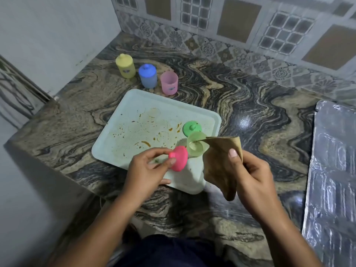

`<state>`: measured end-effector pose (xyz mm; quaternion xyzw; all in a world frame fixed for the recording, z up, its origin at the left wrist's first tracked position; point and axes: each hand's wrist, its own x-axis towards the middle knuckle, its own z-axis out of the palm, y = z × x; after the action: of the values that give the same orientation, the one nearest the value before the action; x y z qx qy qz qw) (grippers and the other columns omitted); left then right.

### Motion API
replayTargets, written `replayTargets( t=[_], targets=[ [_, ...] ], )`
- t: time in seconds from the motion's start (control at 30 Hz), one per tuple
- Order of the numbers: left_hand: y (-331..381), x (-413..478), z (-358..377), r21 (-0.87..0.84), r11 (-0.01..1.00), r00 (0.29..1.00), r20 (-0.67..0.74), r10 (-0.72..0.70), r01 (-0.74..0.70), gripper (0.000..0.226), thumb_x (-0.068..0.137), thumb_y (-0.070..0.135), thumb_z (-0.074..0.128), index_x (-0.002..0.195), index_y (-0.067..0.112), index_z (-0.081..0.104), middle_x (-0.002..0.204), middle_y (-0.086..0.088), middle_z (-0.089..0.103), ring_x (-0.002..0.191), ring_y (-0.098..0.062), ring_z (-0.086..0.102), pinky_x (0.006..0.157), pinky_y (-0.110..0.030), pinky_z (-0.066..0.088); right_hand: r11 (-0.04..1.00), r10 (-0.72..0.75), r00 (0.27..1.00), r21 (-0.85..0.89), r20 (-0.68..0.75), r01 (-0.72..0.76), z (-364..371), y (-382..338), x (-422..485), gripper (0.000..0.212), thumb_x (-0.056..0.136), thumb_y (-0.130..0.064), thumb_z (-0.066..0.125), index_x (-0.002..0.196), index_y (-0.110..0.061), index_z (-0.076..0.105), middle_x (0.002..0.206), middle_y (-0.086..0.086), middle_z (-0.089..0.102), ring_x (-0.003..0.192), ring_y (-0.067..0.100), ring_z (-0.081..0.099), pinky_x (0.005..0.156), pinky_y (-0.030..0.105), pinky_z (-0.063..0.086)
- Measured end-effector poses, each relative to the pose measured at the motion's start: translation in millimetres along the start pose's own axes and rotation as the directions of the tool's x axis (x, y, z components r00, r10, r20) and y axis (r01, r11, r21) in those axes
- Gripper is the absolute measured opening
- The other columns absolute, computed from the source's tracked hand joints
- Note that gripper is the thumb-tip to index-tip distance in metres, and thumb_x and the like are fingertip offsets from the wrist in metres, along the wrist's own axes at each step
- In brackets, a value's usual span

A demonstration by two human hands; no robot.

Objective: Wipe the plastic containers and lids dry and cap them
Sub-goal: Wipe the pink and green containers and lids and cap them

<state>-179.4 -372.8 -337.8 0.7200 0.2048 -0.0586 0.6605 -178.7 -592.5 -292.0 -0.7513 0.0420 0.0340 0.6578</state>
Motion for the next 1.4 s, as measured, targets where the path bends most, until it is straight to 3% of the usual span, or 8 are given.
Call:
replayTargets(
  t=[0.2,0.37,0.6,0.67,0.73,0.97,1.1,1.4],
  targets=[
    [41,-18,-7,-0.261,0.965,1.000,0.018,0.007,-0.003,0.033,0.070,0.012,0.080,0.102,0.007,0.074,0.102,-0.007,0.077,0.094,-0.025,0.075,0.068,-0.044,0.063,0.964,-0.266,0.963,0.004,0.038,0.266,36,-13,-1,0.024,0.101,-0.015,0.052,0.095,-0.024,0.074,0.082,-0.025,0.064,0.076,-0.004,0.058,0.070,0.014,0.044],
    [55,-26,-9,-0.430,0.903,0.998,0.048,0.050,-0.024,0.049,0.060,0.003,0.079,0.108,0.007,0.069,0.106,-0.011,0.076,0.094,-0.026,0.074,0.069,-0.033,0.061,0.877,-0.409,0.886,-0.173,0.220,0.448,63,-7,-3,0.041,0.098,-0.016,0.052,0.135,-0.004,0.064,0.149,0.011,0.054,0.145,0.011,0.043,0.113,0.043,0.047],
    [68,-28,-27,-0.470,0.881,0.997,0.018,0.077,-0.060,0.076,0.051,0.016,0.087,0.123,0.023,0.063,0.110,-0.008,0.076,0.103,-0.023,0.072,0.065,-0.027,0.060,0.688,-0.568,0.790,-0.394,0.233,0.610,50,-5,26,0.042,0.095,-0.014,0.048,0.130,-0.002,0.067,0.141,0.010,0.062,0.125,0.009,0.063,0.101,0.019,0.051],
    [72,-29,-30,-0.450,0.887,0.994,-0.009,0.109,-0.101,0.078,0.046,0.020,0.091,0.119,0.026,0.065,0.109,-0.006,0.076,0.103,-0.020,0.072,0.065,-0.027,0.060,0.821,-0.463,0.885,-0.351,0.051,0.450,39,-4,37,0.026,0.097,-0.018,0.052,0.106,-0.016,0.076,0.094,-0.019,0.073,0.082,-0.011,0.068,0.074,0.016,0.054],
    [78,-30,-32,-0.438,0.888,0.990,-0.041,0.138,-0.142,0.074,0.049,0.013,0.085,0.118,0.024,0.064,0.107,-0.005,0.077,0.101,-0.020,0.073,0.065,-0.029,0.060,0.953,-0.281,0.956,-0.142,-0.079,0.268,32,-7,43,0.028,0.099,-0.030,0.053,0.073,-0.028,0.064,0.055,-0.010,0.051,0.048,0.011,0.050,0.049,0.035,0.043],
    [79,-30,-27,-0.459,0.880,0.990,0.001,0.138,-0.122,0.065,0.057,0.005,0.079,0.118,0.018,0.062,0.103,-0.009,0.077,0.092,-0.021,0.075,0.063,-0.029,0.060,0.924,-0.380,0.919,0.084,0.108,0.373,56,-36,12,0.033,0.101,-0.012,0.052,0.075,-0.025,0.067,0.066,-0.012,0.059,0.061,0.002,0.057,0.057,0.016,0.045],
    [70,-30,-14,-0.502,0.859,0.992,0.007,0.125,-0.104,0.050,0.072,0.012,0.072,0.121,0.011,0.065,0.105,-0.010,0.077,0.096,-0.018,0.074,0.072,-0.025,0.059,0.869,-0.459,0.855,-0.079,0.242,0.489,77,-22,5,0.038,0.100,-0.017,0.051,0.132,-0.004,0.066,0.143,0.015,0.060,0.145,0.013,0.044,0.113,0.042,0.046],
    [63,-34,-19,-0.510,0.855,0.989,0.045,0.140,-0.098,0.066,0.068,0.027,0.081,0.128,0.012,0.059,0.107,-0.013,0.076,0.098,-0.027,0.074,0.071,-0.030,0.060,0.747,-0.545,0.784,-0.253,0.297,0.615,60,-11,28,0.042,0.105,-0.026,0.045,0.133,-0.003,0.065,0.135,0.022,0.064,0.123,0.022,0.063,0.107,0.021,0.047]
  ],
)
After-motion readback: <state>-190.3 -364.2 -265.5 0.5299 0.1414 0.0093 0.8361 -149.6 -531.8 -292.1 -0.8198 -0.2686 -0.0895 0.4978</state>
